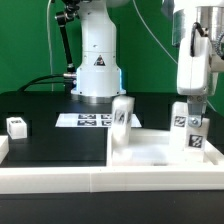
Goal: Assemble square table
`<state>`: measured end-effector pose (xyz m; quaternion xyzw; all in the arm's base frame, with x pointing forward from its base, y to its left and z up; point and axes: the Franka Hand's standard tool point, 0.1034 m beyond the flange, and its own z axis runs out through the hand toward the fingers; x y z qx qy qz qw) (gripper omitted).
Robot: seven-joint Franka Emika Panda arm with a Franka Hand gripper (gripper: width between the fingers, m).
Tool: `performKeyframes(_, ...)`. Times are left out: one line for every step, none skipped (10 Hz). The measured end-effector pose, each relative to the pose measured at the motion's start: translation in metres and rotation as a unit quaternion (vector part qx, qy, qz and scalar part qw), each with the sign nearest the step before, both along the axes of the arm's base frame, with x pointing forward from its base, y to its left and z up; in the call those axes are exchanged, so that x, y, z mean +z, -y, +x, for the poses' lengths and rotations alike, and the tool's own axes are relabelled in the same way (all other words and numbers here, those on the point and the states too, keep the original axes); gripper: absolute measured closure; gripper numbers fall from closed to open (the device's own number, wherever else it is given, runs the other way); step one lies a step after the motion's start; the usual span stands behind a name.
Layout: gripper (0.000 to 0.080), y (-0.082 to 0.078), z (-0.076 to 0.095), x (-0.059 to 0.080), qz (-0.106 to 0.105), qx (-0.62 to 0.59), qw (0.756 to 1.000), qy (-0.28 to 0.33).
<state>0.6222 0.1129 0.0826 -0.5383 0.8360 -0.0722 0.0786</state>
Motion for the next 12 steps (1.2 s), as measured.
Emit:
performKeyframes(0.0337,0.000,0.000,0.000,-0.003,0.015,1.000,-0.001)
performKeyframes(0.0195,0.001,0.000,0.004,-0.006,0.048,0.999,-0.006)
performKeyframes(0.0164,0.002,0.002,0.009,-0.006,0.069,0.998,-0.006)
performKeyframes(0.0164,0.003,0.004,0.013,-0.010,0.095,0.995,-0.004)
performKeyframes(0.0152,0.004,0.004,0.017,-0.016,0.138,0.990,-0.008)
performKeyframes(0.0150,0.004,0.004,0.019,-0.019,0.187,0.982,-0.019)
performKeyframes(0.0150,0.007,0.009,0.022,-0.018,0.210,0.977,-0.014)
performKeyframes(0.0150,0.011,0.010,0.022,-0.014,0.205,0.979,-0.011)
performKeyframes(0.0150,0.009,0.010,0.021,-0.015,0.205,0.979,-0.013)
performKeyframes(0.0150,0.009,0.009,0.021,-0.015,0.205,0.979,-0.013)
performKeyframes(0.0150,0.010,0.009,0.021,-0.015,0.205,0.979,-0.013)
performKeyframes(0.0150,0.011,0.009,0.021,-0.021,0.230,0.973,-0.017)
